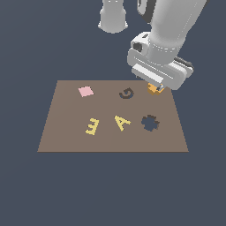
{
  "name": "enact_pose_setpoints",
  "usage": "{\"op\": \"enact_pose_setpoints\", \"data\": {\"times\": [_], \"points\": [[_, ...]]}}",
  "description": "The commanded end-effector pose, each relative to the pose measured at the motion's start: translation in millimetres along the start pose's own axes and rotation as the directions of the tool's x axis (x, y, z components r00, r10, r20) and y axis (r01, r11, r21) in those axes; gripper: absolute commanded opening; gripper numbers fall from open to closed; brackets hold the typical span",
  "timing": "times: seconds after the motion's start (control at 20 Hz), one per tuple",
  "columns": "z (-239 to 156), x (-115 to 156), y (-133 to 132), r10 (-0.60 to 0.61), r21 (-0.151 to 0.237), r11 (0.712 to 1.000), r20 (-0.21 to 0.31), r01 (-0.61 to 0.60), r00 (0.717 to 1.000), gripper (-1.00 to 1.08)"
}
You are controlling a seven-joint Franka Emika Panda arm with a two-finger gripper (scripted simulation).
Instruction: Insert a designated object into the corresponding slot on a board.
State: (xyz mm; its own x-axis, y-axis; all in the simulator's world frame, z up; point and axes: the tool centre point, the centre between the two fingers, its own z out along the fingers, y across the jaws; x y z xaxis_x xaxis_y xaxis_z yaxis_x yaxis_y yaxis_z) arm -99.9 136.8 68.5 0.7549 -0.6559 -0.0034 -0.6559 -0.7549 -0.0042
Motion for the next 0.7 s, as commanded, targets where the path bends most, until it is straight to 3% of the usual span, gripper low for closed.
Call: {"op": "enact_pose_setpoints", "data": {"times": [0.0, 0.65], "points": [[5, -8, -7, 0.038, -0.001, 0.999, -0.002, -0.038, 0.999, 1.00], [19, -25, -27, 0.131, -0.004, 0.991, -0.004, -0.131, 0.991, 1.00]]}}
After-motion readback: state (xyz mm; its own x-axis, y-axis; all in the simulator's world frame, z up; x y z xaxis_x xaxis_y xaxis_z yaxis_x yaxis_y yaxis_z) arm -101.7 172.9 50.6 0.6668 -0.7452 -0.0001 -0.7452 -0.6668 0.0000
